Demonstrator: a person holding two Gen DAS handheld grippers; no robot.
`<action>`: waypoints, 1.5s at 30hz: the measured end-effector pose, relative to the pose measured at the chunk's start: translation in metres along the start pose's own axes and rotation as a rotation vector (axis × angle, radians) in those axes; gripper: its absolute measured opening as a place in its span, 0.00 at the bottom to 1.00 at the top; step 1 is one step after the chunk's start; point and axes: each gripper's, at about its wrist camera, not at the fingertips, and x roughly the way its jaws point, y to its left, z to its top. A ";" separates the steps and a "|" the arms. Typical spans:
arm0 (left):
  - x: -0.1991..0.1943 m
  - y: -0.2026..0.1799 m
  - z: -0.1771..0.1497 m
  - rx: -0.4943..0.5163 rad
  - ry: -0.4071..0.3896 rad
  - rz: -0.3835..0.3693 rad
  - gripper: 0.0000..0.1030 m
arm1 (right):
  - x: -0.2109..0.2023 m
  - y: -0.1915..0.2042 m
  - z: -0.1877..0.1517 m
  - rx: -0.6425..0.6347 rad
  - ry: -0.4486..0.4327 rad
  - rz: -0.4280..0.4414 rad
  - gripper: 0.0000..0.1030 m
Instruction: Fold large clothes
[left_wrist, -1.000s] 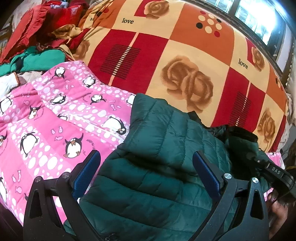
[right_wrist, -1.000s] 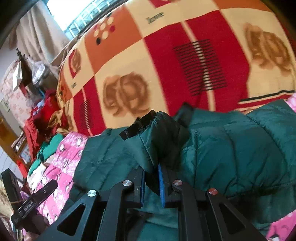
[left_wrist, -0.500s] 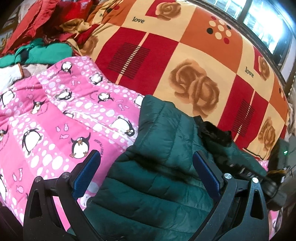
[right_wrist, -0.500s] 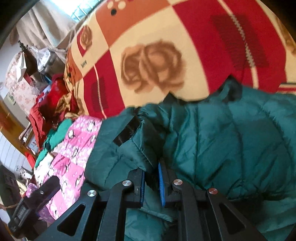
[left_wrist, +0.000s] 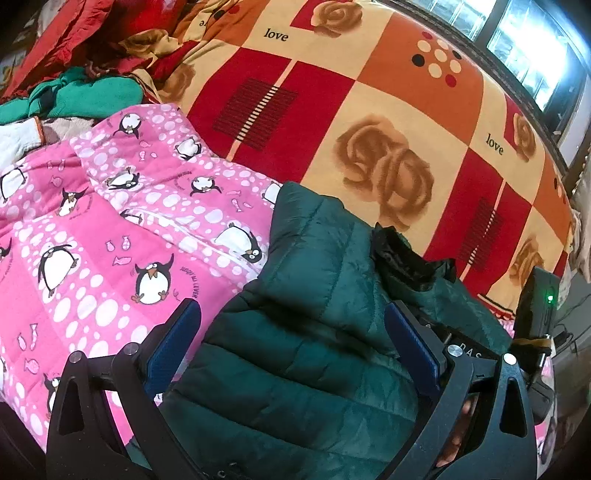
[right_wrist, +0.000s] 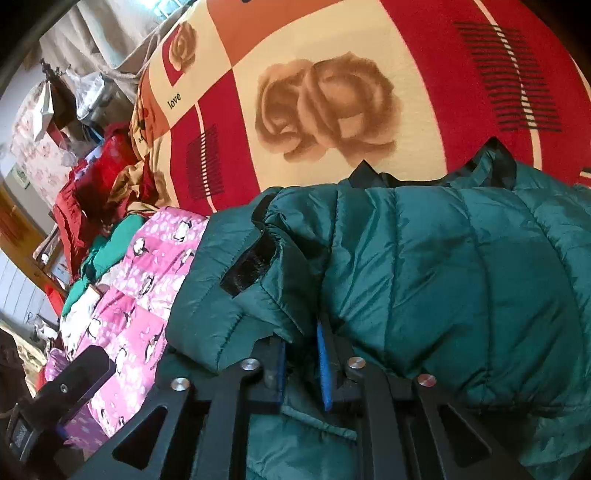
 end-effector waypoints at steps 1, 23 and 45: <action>-0.001 0.000 0.000 -0.003 0.000 -0.010 0.97 | -0.004 -0.001 0.000 0.012 -0.002 0.016 0.40; 0.029 -0.091 0.011 0.211 0.041 -0.052 0.97 | -0.162 -0.079 -0.004 0.066 -0.153 -0.145 0.66; 0.098 -0.127 0.006 0.314 0.137 -0.009 0.55 | -0.187 -0.132 -0.012 0.130 -0.202 -0.285 0.72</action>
